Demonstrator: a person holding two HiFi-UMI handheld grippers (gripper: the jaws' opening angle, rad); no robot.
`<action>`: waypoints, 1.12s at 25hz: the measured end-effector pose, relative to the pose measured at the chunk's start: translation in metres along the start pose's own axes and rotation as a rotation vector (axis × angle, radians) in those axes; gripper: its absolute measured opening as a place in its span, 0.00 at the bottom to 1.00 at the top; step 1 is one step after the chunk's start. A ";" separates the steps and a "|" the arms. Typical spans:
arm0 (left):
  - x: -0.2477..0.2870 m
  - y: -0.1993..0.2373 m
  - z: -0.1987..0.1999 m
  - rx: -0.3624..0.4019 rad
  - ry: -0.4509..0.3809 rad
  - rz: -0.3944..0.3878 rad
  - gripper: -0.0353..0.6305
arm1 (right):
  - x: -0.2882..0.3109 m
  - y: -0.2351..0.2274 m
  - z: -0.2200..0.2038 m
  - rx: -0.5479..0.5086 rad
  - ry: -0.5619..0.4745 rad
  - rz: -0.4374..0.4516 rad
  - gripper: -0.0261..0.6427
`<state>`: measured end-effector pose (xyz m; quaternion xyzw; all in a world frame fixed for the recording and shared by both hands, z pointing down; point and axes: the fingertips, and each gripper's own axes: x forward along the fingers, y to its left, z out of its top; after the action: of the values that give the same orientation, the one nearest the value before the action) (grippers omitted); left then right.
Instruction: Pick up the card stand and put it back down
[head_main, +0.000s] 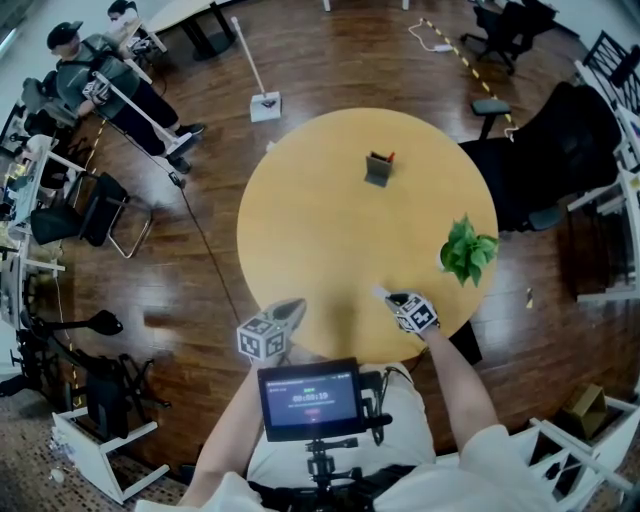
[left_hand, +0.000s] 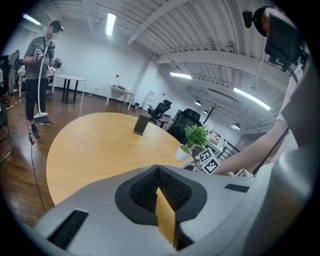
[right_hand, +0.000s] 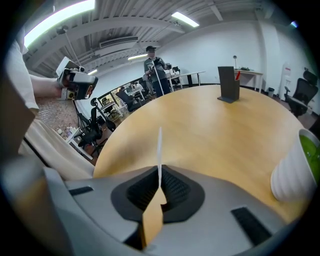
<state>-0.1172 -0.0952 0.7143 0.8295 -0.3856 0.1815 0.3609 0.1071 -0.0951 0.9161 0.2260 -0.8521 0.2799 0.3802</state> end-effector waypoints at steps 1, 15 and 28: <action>0.000 0.000 0.000 0.000 0.002 0.000 0.05 | 0.001 -0.001 -0.002 0.003 0.001 0.002 0.07; -0.009 0.008 -0.003 0.002 0.020 0.002 0.05 | 0.009 -0.012 -0.006 0.052 -0.036 -0.012 0.08; -0.031 0.027 -0.003 -0.014 -0.013 -0.049 0.05 | -0.031 -0.012 0.017 0.161 -0.155 -0.238 0.39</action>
<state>-0.1578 -0.0893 0.7114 0.8374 -0.3685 0.1646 0.3686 0.1246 -0.1094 0.8862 0.3760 -0.8210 0.2817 0.3243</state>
